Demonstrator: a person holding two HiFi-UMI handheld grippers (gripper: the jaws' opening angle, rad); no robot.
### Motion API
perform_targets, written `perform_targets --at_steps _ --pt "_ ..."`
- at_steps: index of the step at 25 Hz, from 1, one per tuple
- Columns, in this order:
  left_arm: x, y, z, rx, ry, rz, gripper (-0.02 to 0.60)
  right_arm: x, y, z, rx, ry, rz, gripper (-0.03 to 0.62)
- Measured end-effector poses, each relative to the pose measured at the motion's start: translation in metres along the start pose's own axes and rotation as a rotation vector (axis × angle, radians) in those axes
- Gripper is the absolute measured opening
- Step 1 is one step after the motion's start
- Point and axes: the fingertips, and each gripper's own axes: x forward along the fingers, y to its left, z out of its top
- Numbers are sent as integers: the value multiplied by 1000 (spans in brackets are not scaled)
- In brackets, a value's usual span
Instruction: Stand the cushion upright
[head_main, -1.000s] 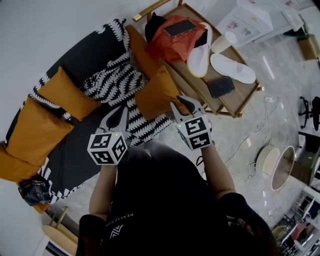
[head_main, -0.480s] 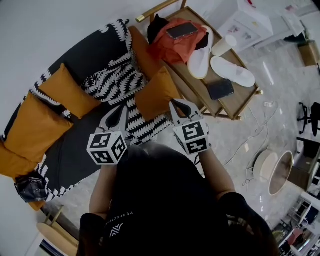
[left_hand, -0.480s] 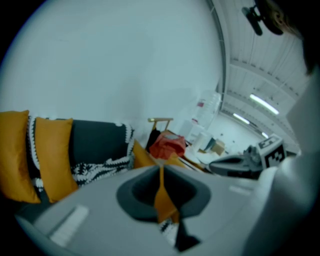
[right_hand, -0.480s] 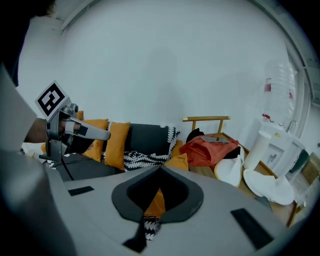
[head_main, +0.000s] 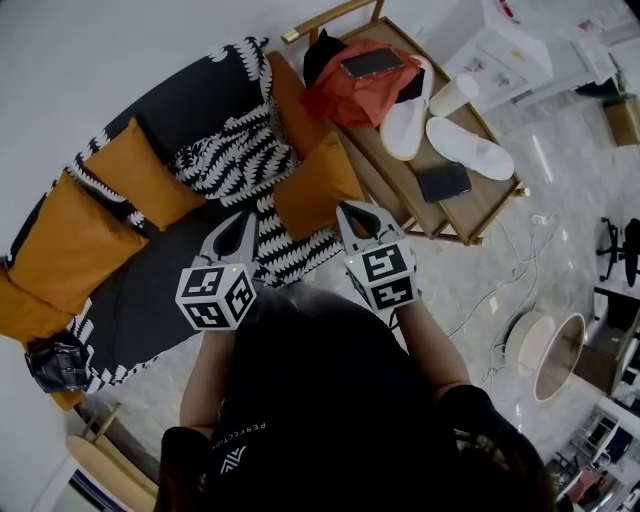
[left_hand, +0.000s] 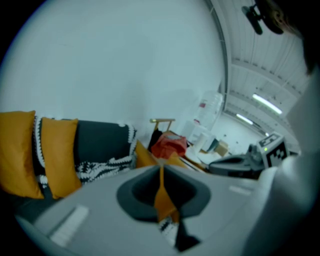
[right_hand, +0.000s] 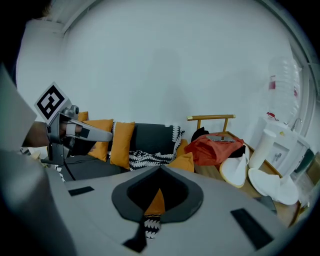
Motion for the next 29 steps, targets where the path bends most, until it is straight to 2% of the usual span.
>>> perform_targets --at_steps 29 --pt "-18 10 -2 4 -4 17 29 3 11 3 14 16 10 -6"
